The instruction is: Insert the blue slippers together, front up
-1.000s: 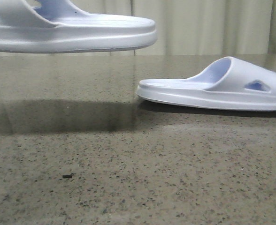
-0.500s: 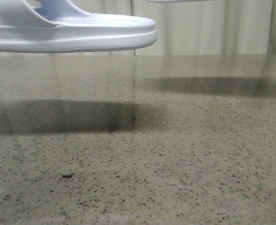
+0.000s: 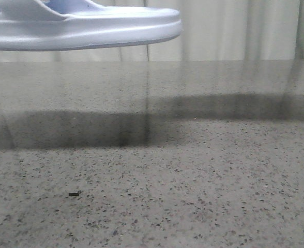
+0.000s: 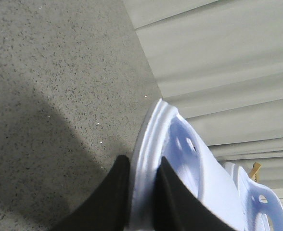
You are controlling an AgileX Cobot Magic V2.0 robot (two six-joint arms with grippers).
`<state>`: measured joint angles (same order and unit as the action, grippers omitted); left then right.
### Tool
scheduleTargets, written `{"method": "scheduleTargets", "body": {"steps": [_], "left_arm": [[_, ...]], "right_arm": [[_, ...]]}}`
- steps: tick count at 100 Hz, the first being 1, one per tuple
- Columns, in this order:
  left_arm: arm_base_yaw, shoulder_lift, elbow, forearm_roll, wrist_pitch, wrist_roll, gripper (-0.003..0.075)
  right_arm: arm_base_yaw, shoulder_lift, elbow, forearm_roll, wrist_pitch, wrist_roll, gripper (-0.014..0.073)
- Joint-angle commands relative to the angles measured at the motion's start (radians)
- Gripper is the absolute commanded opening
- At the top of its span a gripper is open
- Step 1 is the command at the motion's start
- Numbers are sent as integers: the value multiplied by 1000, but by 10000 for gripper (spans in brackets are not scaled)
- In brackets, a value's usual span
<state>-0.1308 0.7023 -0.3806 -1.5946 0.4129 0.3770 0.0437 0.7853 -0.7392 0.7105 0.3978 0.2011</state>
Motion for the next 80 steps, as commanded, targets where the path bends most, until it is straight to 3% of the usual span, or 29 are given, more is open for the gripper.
{"method": "scheduleTargets", "body": {"steps": [1,31,80], "left_arm": [[-1,-4,-38,-59,28,1,16],[-1,-3,-38,-86,28,1,16],[-1,56,-38,-108,49,3,16]], "right_arm": [[-4,-25,-39,33,-34,-10,-82],[4,-33,-37,58,12,-10,-82],[196,29,-8,73,-116,-27,-82]]}}
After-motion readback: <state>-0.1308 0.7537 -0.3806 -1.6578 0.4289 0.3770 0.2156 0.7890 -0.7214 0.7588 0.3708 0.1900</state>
